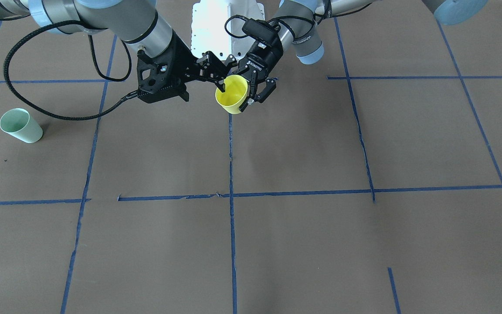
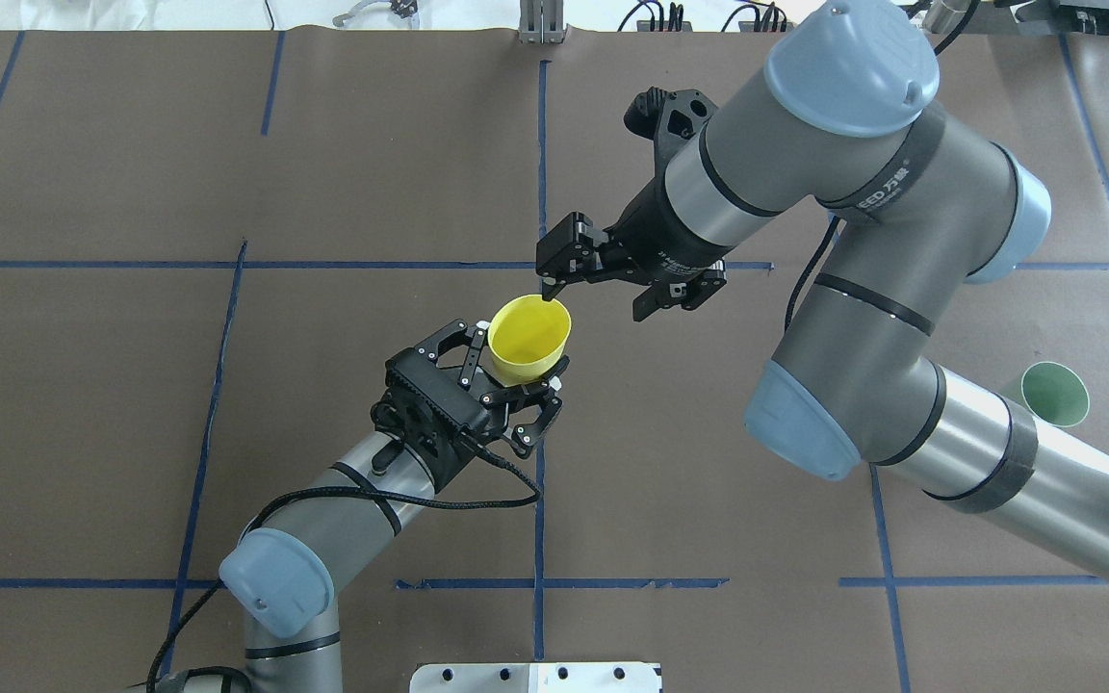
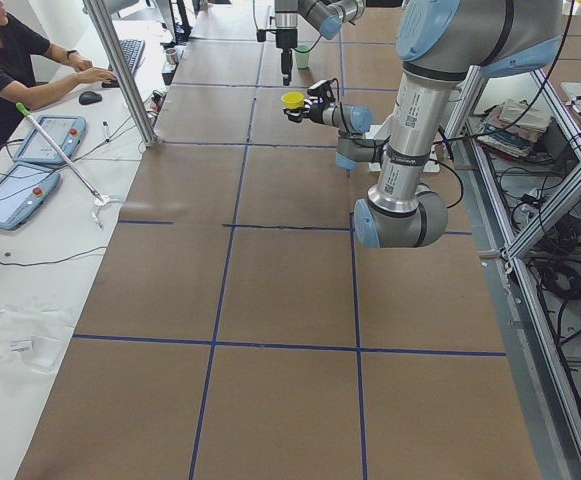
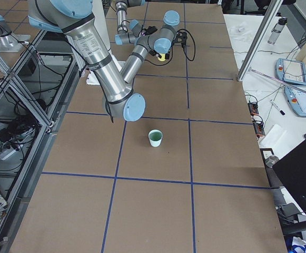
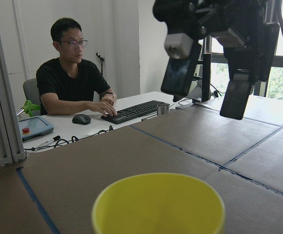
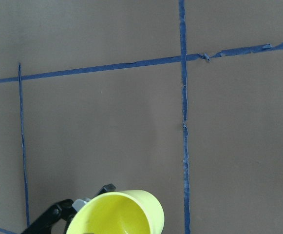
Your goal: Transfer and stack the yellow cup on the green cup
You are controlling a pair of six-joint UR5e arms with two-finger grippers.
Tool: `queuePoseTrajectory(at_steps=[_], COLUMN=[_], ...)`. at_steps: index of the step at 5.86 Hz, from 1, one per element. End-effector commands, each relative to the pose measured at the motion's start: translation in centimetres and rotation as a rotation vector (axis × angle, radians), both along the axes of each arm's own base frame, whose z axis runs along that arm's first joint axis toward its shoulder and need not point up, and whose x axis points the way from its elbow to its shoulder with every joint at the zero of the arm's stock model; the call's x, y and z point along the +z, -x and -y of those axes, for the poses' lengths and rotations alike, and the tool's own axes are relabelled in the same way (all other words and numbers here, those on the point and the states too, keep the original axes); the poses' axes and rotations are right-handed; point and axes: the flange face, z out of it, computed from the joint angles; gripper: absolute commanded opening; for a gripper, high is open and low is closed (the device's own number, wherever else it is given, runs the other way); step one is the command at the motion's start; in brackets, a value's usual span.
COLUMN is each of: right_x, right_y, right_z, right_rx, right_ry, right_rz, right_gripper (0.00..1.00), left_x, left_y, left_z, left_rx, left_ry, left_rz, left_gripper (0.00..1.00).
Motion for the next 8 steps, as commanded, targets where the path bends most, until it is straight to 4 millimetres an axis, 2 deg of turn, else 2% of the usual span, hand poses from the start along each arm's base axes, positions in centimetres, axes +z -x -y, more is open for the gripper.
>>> queuePoseTrajectory(at_steps=[1,3,4,7,8], right_x=[-0.1,-0.1,0.1,-0.7,-0.8], right_y=[1.5,2.8,2.9,2.8,2.8], right_z=[-1.1,-1.1,-1.3,-1.4,-1.4], right_rx=[-0.013,0.002,-0.001,-0.001,0.003], right_ry=[0.013,0.004,0.005,-0.002,-0.002], right_rz=[-0.023,-0.042,-0.043,-0.033,-0.034], right_gripper=[0.96,0.88,0.77,0.13,0.00], left_x=[-0.1,-0.3,-0.6,-0.7,-0.7], left_y=[0.0,0.3,0.4,0.7,0.7], left_z=[0.0,0.0,0.0,0.0,0.0], left_rx=[0.000,-0.013,-0.014,-0.021,-0.022], left_ry=[-0.001,0.001,-0.001,0.001,0.001], left_rz=[-0.002,-0.010,-0.015,-0.018,-0.018], left_gripper=[0.01,0.02,0.02,0.03,0.06])
